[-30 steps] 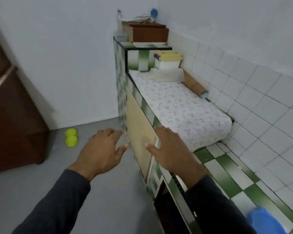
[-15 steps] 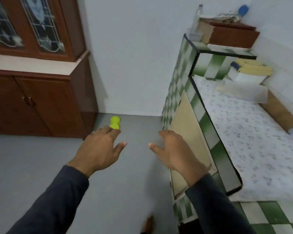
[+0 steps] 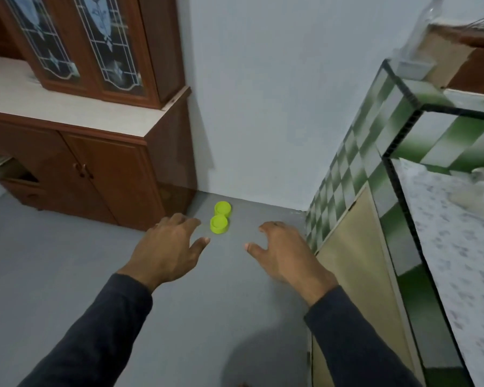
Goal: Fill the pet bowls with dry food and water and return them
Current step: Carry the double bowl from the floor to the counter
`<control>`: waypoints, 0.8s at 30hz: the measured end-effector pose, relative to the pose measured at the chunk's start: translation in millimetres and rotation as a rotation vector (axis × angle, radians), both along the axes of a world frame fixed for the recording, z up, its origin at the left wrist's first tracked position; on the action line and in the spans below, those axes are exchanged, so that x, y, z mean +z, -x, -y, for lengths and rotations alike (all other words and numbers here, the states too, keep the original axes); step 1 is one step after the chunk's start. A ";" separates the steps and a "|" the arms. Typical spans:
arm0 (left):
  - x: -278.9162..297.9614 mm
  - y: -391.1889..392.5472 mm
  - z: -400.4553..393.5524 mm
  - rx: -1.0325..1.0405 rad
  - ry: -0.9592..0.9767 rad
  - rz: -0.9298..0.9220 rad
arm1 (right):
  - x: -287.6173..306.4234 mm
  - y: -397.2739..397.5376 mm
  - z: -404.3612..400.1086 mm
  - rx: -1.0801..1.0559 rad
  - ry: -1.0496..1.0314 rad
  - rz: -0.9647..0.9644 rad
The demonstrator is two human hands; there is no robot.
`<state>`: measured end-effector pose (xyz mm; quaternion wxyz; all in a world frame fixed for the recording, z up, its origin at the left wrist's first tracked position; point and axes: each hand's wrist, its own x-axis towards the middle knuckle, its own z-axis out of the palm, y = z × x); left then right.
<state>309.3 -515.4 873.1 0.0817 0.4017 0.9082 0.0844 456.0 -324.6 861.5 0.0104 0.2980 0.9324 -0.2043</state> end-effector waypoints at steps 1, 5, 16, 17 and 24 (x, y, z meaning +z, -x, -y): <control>-2.3 9.8 -8.4 0.009 0.012 0.003 | -2.0 12.0 -9.8 0.007 0.002 0.005; -14.0 45.8 -41.1 0.031 0.024 0.009 | -13.0 55.9 -45.1 0.043 0.027 0.013; -58.1 183.9 -145.5 0.044 0.087 0.049 | -55.5 197.5 -146.0 0.089 0.053 0.090; -61.0 198.4 -154.2 0.045 0.090 0.060 | -59.1 211.1 -155.8 0.090 0.056 0.100; -77.5 302.8 -217.1 0.034 0.114 0.101 | -80.4 308.5 -226.7 0.101 0.038 0.123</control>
